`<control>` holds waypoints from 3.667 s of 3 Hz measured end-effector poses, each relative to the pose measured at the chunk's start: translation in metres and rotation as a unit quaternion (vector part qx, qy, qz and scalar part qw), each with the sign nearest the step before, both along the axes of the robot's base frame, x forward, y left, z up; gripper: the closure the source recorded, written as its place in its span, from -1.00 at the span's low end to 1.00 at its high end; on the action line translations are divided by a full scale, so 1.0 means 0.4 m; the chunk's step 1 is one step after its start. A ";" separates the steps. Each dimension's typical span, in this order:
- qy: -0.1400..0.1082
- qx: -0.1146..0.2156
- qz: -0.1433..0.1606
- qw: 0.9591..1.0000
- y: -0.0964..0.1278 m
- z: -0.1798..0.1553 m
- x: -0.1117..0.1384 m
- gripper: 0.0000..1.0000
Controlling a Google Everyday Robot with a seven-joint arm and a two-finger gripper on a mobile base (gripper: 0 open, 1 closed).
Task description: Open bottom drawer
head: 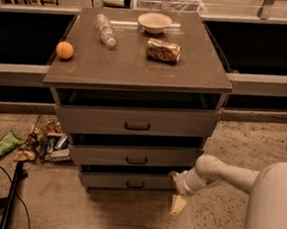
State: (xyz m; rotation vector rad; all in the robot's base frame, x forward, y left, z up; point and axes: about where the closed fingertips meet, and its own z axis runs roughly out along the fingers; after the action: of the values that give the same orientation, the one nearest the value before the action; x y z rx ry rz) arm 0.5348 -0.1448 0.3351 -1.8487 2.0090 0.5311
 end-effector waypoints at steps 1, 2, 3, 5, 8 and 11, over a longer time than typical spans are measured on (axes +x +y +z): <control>0.000 0.000 0.000 1.000 0.000 0.000 0.000 -1.00; -0.010 0.001 0.004 1.000 -0.006 -0.048 0.021 -1.00; -0.041 0.000 0.018 0.999 -0.013 -0.130 0.062 -1.00; -0.086 0.027 0.050 0.995 0.013 -0.242 0.130 -1.00; -0.133 0.010 0.046 0.990 0.060 -0.302 0.235 -1.00; -0.089 0.017 -0.039 0.995 0.082 -0.430 0.311 -0.63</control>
Offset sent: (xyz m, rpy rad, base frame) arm 0.0228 -0.0092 -0.0426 0.0009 -0.0526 0.0121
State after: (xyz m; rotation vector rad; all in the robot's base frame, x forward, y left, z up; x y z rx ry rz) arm 0.6591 -0.1119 0.1630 -1.7247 1.9326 0.3637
